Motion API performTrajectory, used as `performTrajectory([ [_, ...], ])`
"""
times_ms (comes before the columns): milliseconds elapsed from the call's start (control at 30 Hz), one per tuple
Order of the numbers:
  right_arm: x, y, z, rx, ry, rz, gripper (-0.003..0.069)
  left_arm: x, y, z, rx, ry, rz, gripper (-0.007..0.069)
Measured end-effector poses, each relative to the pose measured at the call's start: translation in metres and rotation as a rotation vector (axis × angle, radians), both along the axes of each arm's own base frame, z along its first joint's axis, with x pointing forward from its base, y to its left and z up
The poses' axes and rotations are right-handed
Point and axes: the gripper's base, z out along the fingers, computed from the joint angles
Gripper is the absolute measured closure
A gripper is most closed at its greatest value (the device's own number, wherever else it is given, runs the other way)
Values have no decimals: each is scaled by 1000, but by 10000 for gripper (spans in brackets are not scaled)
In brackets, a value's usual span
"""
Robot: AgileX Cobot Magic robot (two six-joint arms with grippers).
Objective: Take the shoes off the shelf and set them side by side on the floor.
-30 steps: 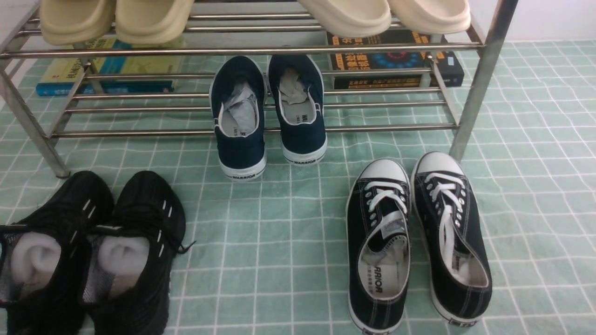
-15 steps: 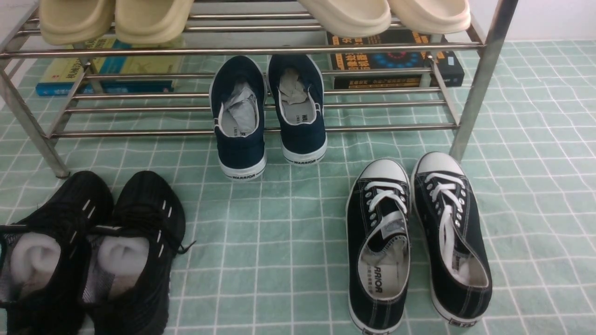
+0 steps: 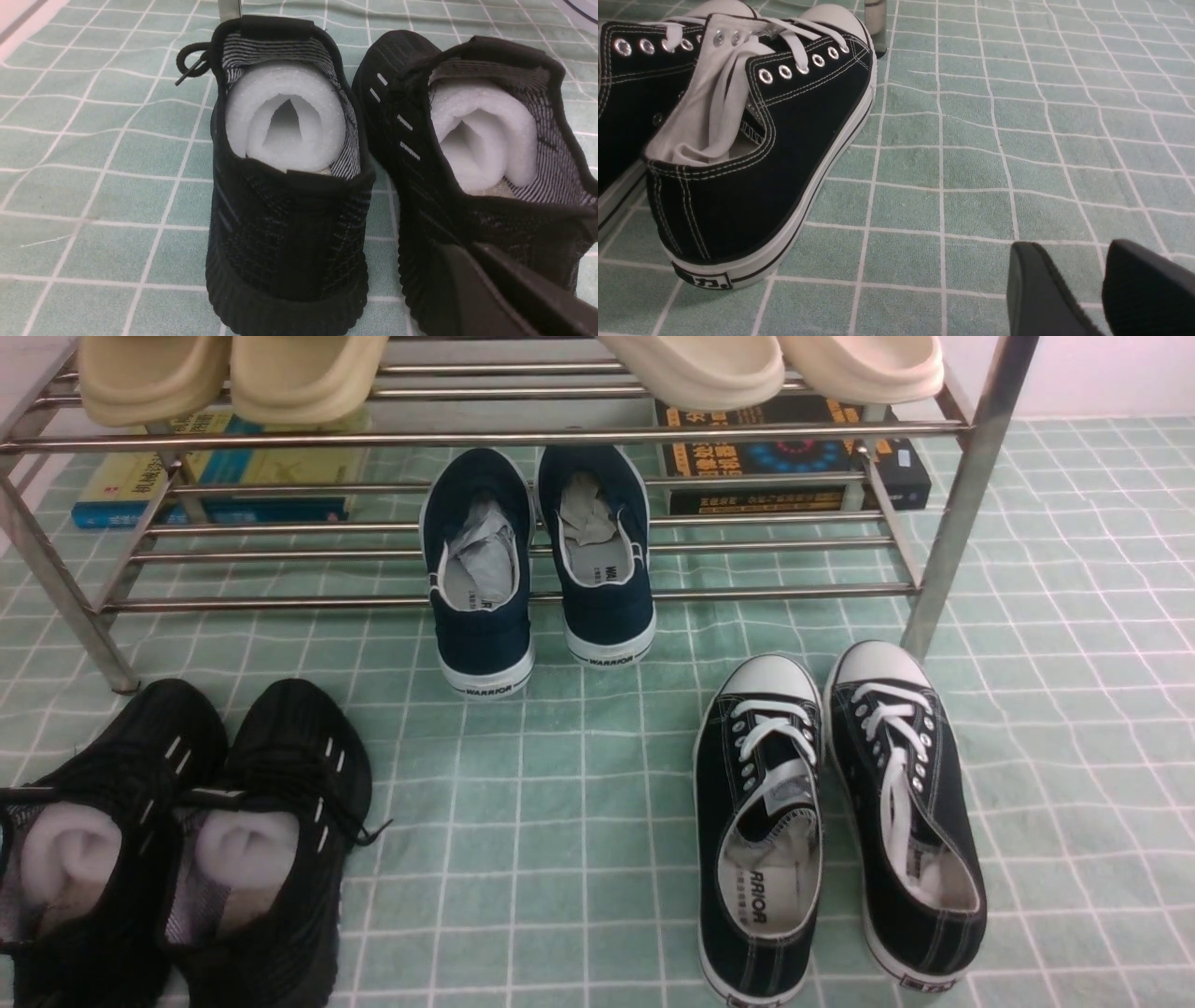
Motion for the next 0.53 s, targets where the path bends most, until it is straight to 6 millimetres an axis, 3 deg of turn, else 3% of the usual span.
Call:
performTrajectory([
  [533, 0, 0, 0, -1, 0, 0, 419, 0, 0, 0, 0, 0, 0, 557],
])
